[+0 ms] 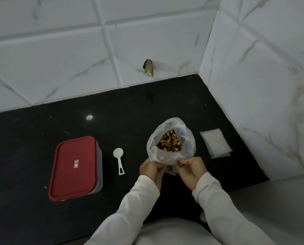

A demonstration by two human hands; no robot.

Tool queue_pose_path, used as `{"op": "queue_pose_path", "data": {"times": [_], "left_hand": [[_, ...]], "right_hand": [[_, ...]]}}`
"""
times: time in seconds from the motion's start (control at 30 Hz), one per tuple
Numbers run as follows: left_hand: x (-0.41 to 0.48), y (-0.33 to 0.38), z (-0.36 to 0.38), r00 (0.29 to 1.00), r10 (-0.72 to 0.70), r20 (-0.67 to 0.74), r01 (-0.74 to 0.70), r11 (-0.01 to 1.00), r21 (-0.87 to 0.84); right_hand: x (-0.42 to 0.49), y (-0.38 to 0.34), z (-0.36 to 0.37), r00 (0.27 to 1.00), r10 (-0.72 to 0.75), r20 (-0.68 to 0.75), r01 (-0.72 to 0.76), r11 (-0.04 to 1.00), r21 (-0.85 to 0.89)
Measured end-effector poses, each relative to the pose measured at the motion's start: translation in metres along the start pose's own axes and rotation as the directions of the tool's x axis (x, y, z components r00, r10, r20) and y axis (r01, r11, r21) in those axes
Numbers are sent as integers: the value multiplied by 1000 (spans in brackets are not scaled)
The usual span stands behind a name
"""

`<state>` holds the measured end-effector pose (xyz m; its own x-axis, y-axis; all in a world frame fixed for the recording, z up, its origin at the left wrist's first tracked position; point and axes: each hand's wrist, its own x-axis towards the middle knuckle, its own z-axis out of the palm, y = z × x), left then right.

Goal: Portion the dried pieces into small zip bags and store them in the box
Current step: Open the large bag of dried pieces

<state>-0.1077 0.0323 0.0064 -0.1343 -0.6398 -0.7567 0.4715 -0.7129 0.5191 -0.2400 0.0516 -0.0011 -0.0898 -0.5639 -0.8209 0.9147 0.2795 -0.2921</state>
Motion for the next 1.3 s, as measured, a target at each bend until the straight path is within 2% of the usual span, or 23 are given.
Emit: {"op": "queue_pose_path", "data": {"times": [0.07, 0.13, 0.2, 0.3, 0.37, 0.4, 0.47, 0.5, 0.57, 0.63, 0.67, 0.73, 0.8, 0.87, 0.93, 0.97, 1.0, 1.03, 1.07, 1.1, 1.17, 1.23, 1.3], "left_hand": [[-2, 0, 6, 995, 2, 96, 9, 994, -109], [4, -2, 8, 994, -36, 103, 53, 984, -170], [12, -4, 6, 995, -83, 51, 88, 990, -107], [19, -3, -4, 988, -86, -126, 103, 986, 133], [19, 1, -12, 975, -4, -224, 34, 991, 131], [16, 4, -14, 962, 53, -269, -25, 994, 105], [12, 10, -17, 903, 286, -321, -202, 941, 270], [10, 13, -16, 858, 447, -253, -303, 838, 454], [14, 21, -11, 771, 637, 15, -411, 480, 775], [25, 29, 1, 762, 623, 180, -345, 155, 926], [32, 32, 6, 773, 600, 209, -301, 56, 952], [40, 36, 14, 786, 577, 222, -249, -33, 968], [45, 37, 15, 815, 548, 187, -233, 15, 972], [49, 39, 11, 846, 529, 68, -226, 239, 945], [52, 42, 6, 907, 414, -77, -201, 586, 785], [54, 43, 3, 940, 308, -148, -153, 766, 624], [56, 44, 0, 966, 173, -194, -83, 912, 402], [55, 44, -2, 979, 30, -201, 3, 987, 159], [56, 42, -5, 976, -72, -204, 76, 997, 12], [58, 40, -8, 973, -95, -210, 97, 995, -3], [63, 38, -10, 977, 41, -211, 29, 946, 322], [65, 37, -12, 947, 294, -129, -112, 678, 726], [58, 39, -12, 870, 486, 84, -288, 361, 887]], "right_hand": [[2, 3, 3, 1000, -2, -10, 3, 996, 85], [3, 6, 6, 1000, -11, -20, 14, 993, 113], [7, 2, 7, 995, -43, -88, 41, 999, -25], [8, -14, 4, 962, -120, -246, 5, 907, -420], [7, -22, -1, 941, -212, -265, 50, 859, -509], [5, -23, -5, 913, -325, -246, 153, 834, -530], [-4, -22, -6, 814, -567, -128, 348, 651, -675], [-5, -20, -6, 765, -644, -10, 398, 486, -778], [0, -16, -2, 715, -673, 187, 371, 139, -918], [14, -12, 6, 681, -670, 295, 292, -121, -949], [21, -11, 9, 685, -663, 303, 252, -174, -952], [33, -12, 11, 730, -634, 255, 207, -151, -967], [37, -17, 12, 776, -589, 226, 238, -60, -970], [38, -23, 11, 808, -560, 180, 271, 83, -959], [42, -28, 7, 848, -530, 14, 254, 383, -888], [44, -29, 4, 880, -470, -76, 220, 544, -810], [45, -30, 1, 903, -413, -119, 194, 639, -744], [47, -32, -2, 922, -371, -105, 187, 668, -720], [48, -32, -4, 937, -340, -81, 180, 668, -722], [51, -34, -4, 949, -308, -63, 158, 641, -751], [47, -37, 2, 963, -256, -82, 45, 454, -890], [45, -40, 5, 932, -357, -53, 34, 232, -972], [36, -36, 2, 853, -497, 162, 242, 102, -965]]}}
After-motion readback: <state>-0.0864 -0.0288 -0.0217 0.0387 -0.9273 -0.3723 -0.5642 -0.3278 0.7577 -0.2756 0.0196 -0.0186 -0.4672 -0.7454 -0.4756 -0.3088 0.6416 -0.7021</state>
